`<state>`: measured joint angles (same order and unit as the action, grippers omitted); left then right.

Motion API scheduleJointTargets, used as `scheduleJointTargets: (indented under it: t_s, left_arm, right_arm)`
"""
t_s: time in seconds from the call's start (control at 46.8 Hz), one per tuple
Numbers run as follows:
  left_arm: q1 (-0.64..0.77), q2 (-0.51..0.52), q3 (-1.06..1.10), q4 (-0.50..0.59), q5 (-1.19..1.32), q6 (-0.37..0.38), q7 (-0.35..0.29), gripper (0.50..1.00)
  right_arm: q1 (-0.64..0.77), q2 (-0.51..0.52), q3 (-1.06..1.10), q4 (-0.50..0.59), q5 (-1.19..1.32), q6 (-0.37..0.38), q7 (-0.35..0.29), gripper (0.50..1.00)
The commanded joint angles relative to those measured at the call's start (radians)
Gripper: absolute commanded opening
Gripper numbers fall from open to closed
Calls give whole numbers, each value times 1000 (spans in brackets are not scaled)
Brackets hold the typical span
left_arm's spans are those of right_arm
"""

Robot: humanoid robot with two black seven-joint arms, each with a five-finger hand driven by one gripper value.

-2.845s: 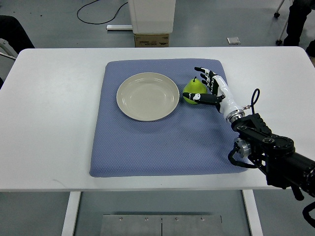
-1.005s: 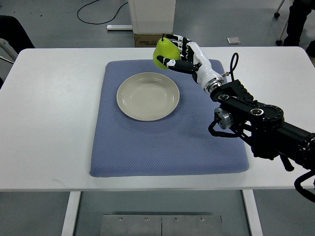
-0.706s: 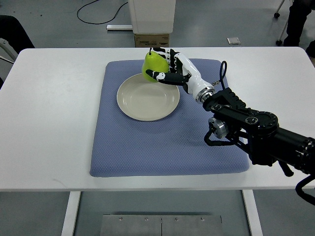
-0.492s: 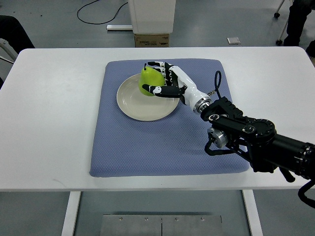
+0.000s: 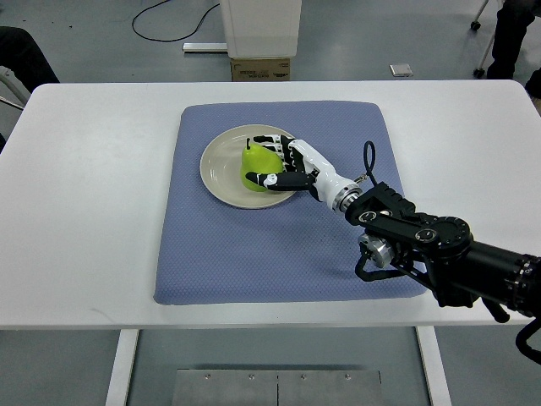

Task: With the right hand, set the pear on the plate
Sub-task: 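Lower the pear onto the cream plate's center with the right hand, then open the right hand and withdraw it away from the plate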

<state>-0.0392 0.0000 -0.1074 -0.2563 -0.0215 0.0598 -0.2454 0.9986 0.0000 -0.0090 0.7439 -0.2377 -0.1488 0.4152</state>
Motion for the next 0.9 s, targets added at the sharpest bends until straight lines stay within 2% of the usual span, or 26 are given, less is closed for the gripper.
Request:
scheduleJointTargets:
  t_s: [0.0,0.171,0.193,0.235,0.385,0.535,0.877]
  left_arm:
    - [-1,0,0,0,0,0,0,1000]
    - [1,0,0,0,0,0,0,1000]
    - [1,0,0,0,0,0,0,1000]
    - [1,0,0,0,0,0,0,1000]
    - [-1,0,0,0,0,0,0,1000]
    - [1,0,0,0,0,0,0,1000]
    - [-1,0,0,0,0,0,0,1000]
  right_arm:
    - [0,0,0,-1,0,0,-1,500]
    - [3,0,1,-3,1,-8,0,500]
    - [3,0,3,-4,1,-8,2,605]
    - [5,0,4,-4,5,-11,4,758]
    - [6,0,11,-4,5,-11,5,979]
    - [9,0,30,-4,5,-9,5,1000]
    - [5,0,32,-18,5,-9,5,1000]
